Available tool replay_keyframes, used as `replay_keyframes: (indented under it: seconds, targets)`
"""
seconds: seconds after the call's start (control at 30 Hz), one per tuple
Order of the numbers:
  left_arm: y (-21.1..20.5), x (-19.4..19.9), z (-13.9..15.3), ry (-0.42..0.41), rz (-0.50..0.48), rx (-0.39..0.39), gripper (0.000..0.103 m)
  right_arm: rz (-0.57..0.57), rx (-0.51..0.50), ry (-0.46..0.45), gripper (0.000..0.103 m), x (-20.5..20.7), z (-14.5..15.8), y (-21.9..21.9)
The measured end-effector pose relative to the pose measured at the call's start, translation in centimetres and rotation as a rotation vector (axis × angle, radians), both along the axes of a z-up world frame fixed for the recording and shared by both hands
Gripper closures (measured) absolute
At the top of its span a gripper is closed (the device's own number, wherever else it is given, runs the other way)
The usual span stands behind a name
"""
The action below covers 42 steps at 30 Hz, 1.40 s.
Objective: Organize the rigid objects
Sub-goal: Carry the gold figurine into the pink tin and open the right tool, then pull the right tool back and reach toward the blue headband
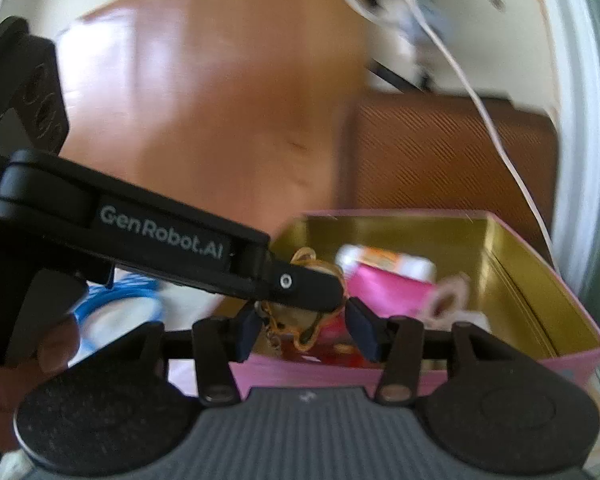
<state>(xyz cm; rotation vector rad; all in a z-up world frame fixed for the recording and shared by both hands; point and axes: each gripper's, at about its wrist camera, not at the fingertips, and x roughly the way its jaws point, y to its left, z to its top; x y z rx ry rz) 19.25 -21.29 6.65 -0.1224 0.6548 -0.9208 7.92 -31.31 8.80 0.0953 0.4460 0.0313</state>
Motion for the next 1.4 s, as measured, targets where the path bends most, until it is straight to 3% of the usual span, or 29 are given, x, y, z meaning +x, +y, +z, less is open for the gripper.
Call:
replay_keyframes:
  seconds: [0.17, 0.27, 0.37, 0.43, 0.6, 0.87, 1.17, 1.4]
  targets:
    - [-4.6, 2.4, -0.7, 0.018, -0.019, 0.054, 0.058, -0.065, 0.009, 0.096, 0.056, 3.2, -1.1, -4.0]
    - [-5.6, 3.1, -1.0, 0.012, 0.040, 0.097, 0.044, -0.118, -0.007, 0.133, 0.045, 4.9, -1.8, -5.7]
    - [-4.4, 3.2, -1.1, -0.018, 0.101, 0.094, 0.037, -0.228, -0.052, 0.117, 0.045, 5.7, -1.5, -6.8]
    - [-3.7, 3.1, -0.8, -0.023, 0.136, 0.101, 0.037, -0.222, 0.006, 0.088, 0.044, 4.6, -1.2, -7.4]
    - [-1.9, 1.6, 0.2, -0.075, 0.194, 0.102, 0.037, -0.214, 0.032, 0.054, 0.044, 1.3, -1.1, -6.4]
    - [3.8, -3.4, 1.1, -0.194, 0.259, 0.172, 0.037, -0.229, 0.131, -0.020, 0.044, -4.1, -0.5, -2.7]
    - [12.8, -6.1, -0.4, -0.201, 0.391, 0.239, 0.036, -0.172, 0.179, -0.017, 0.044, -6.3, -0.3, 4.1]
    - [18.7, -6.1, -2.4, -0.186, 0.492, 0.270, 0.033, -0.080, 0.138, 0.045, 0.044, -5.5, -1.4, 10.5]
